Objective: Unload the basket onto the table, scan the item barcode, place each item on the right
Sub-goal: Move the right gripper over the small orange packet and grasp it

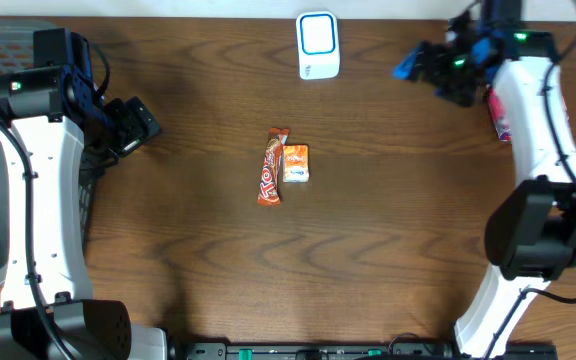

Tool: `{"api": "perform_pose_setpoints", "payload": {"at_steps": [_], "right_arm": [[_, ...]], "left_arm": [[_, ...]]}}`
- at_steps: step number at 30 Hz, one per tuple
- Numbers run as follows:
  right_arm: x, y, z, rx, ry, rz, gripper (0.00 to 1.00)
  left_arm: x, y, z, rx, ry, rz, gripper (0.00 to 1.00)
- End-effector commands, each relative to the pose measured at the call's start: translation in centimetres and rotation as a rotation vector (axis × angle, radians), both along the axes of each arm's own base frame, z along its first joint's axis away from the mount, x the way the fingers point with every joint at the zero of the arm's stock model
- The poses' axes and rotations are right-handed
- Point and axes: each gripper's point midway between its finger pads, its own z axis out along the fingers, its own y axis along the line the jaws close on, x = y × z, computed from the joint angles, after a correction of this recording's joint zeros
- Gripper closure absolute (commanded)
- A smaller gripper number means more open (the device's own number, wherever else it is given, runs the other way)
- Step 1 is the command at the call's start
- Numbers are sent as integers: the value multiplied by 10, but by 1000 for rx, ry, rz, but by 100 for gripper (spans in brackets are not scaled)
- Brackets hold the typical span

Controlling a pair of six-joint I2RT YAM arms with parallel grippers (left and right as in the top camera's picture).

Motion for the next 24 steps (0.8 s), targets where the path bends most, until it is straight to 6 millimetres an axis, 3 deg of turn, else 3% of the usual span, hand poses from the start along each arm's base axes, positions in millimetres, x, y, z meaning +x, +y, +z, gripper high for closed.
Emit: {"api": "perform_pose_setpoints", "payload": {"at_steps": [1,7,8,11,20,24], "right_arm": [[-19,44,-6,16,17,156,2],[-51,107,-28,12,74,293,6],[-58,116,-32,10,88,315,2],[-75,137,-46,5,118,365,1],[-96,168,-98,8,192,256,6],[-103,179,-119,28,181,245,20]], "left_arm": [[-1,3,-4,10,16,5,2],[-1,3,-4,10,16,5,2],[-1,3,-4,10,16,5,2],[-1,3,-4,10,16,5,2],[-1,3,-4,10,16,5,2],[-1,3,-4,10,16,5,2]]}}
